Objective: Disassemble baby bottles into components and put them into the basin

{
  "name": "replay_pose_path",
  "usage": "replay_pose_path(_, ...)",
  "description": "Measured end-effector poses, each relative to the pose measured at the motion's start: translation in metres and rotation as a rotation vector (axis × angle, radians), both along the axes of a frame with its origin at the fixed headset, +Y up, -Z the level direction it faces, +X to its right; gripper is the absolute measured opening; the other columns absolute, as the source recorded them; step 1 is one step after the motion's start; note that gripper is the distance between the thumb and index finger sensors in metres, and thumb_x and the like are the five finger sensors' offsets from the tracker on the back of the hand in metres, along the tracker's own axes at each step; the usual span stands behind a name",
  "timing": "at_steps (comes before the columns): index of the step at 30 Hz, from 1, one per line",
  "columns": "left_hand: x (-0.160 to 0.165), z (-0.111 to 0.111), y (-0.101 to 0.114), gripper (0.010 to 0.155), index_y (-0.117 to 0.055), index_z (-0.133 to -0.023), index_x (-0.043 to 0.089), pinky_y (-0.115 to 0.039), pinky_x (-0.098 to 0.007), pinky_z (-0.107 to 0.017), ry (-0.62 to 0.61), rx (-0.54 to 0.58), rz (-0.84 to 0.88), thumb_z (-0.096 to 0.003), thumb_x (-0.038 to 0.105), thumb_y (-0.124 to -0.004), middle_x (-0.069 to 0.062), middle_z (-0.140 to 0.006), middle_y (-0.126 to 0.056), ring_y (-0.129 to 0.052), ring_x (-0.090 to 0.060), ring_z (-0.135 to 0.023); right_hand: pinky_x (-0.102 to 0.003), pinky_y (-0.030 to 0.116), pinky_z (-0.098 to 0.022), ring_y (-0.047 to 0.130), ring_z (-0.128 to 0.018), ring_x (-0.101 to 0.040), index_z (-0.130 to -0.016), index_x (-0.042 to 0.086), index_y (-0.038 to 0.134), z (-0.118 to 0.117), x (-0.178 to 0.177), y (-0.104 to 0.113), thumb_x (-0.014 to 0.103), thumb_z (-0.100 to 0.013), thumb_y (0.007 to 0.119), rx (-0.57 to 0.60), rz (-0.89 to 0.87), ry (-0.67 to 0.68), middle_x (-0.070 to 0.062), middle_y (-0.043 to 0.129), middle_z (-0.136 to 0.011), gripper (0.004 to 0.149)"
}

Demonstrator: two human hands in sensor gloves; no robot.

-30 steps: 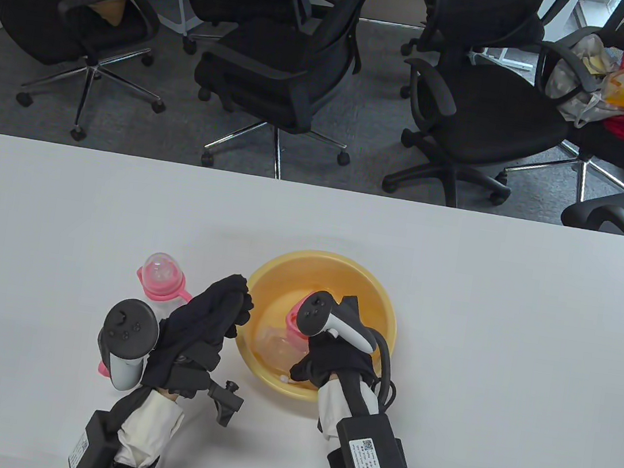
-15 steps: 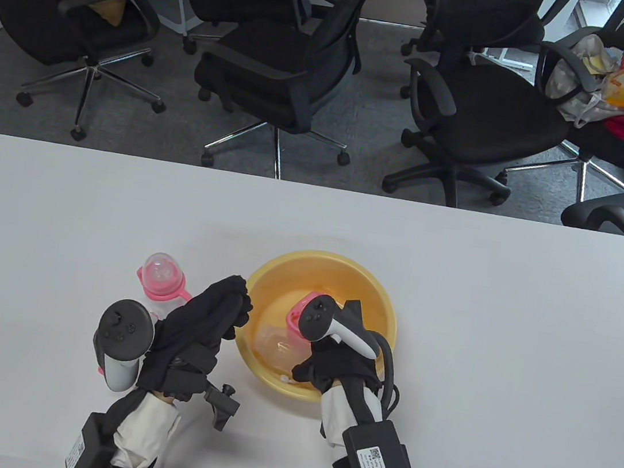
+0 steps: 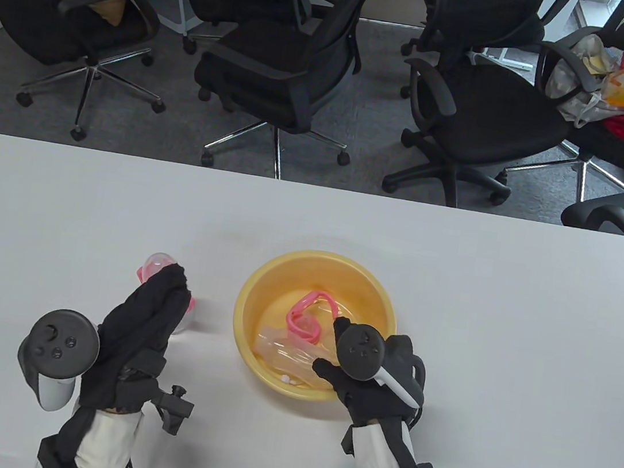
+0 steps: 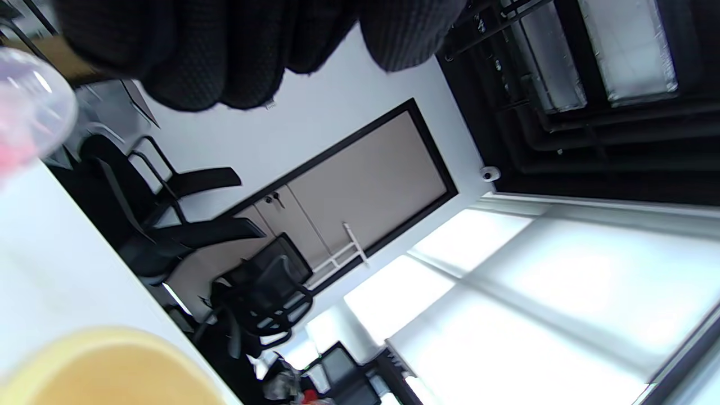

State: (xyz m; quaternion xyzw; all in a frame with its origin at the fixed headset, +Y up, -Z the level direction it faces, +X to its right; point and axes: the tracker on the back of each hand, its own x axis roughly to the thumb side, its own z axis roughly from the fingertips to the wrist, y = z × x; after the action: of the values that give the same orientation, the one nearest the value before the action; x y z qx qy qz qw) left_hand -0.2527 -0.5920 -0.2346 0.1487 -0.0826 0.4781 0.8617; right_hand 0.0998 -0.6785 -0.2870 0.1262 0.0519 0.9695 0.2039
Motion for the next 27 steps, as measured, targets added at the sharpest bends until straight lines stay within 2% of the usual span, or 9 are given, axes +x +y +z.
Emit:
replay_pose_path(2,-0.009,0.004,0.003,0.058,-0.066,-0.11,-0.008,-0.077,-0.058,-0.055,0.054,-0.071,-0.102,-0.0635,0.027,-0.073,-0.038,-0.101,-0.076,-0.08,-0.058,-0.082,-0.06,0.06,-0.068,0.054,-0.092,-0.059,-0.111,0.001,0.039,0.007,0.009,0.001,0.037,-0.056,0.076,0.074,-0.057,-0.029,-0.029,0.052,-0.111,0.076)
replay_pose_path(6,-0.023,0.0,-0.005,0.061,-0.063,-0.112,-0.007,-0.07,-0.065,-0.061,0.145,-0.18,-0.19,-0.0635,0.028,-0.074,-0.042,-0.107,-0.066,-0.069,-0.065,-0.089,-0.059,0.062,-0.068,0.056,-0.091,-0.058,-0.111,0.001,0.04,0.014,0.024,0.003,0.038,-0.056,0.076,0.155,-0.112,-0.073,-0.029,0.054,-0.111,0.075)
replay_pose_path(10,-0.031,-0.01,-0.014,0.063,-0.06,-0.114,-0.007,-0.063,-0.069,-0.065,0.176,-0.289,-0.247,-0.0637,0.029,-0.074,-0.044,-0.11,-0.059,-0.058,-0.069,-0.093,-0.058,0.064,-0.067,0.06,-0.09,-0.056,-0.11,0.002,0.043,0.02,0.036,0.003,0.039,-0.056,0.076,0.219,-0.184,-0.105,-0.028,0.057,-0.11,0.073)
replay_pose_path(14,-0.033,-0.024,-0.028,0.065,-0.058,-0.116,-0.005,-0.058,-0.073,-0.067,0.155,-0.491,-0.365,-0.0638,0.031,-0.073,-0.043,-0.113,-0.056,-0.051,-0.073,-0.096,-0.057,0.066,-0.066,0.062,-0.089,-0.055,-0.11,0.003,0.045,0.024,0.045,0.0,0.039,-0.056,0.076,0.276,-0.252,-0.134,-0.026,0.06,-0.109,0.072)
replay_pose_path(23,-0.043,-0.043,-0.056,0.068,-0.059,-0.115,-0.004,-0.066,-0.071,-0.062,0.153,-0.651,-0.385,-0.0599,0.031,-0.079,-0.042,-0.111,-0.061,-0.063,-0.073,-0.091,-0.055,0.068,-0.065,0.066,-0.088,-0.053,-0.109,0.004,0.049,0.025,0.052,-0.009,0.04,-0.056,0.075,0.316,-0.295,-0.172,-0.025,0.064,-0.107,0.07)
replay_pose_path(27,-0.044,-0.045,-0.057,0.07,-0.057,-0.114,-0.004,-0.073,-0.065,-0.058,0.134,-0.65,-0.375,-0.058,0.029,-0.083,-0.043,-0.109,-0.062,-0.072,-0.068,-0.087,-0.055,0.069,-0.064,0.066,-0.087,-0.053,-0.109,0.004,0.049,0.025,0.052,-0.01,0.04,-0.056,0.075,0.32,-0.295,-0.181,-0.024,0.064,-0.107,0.07)
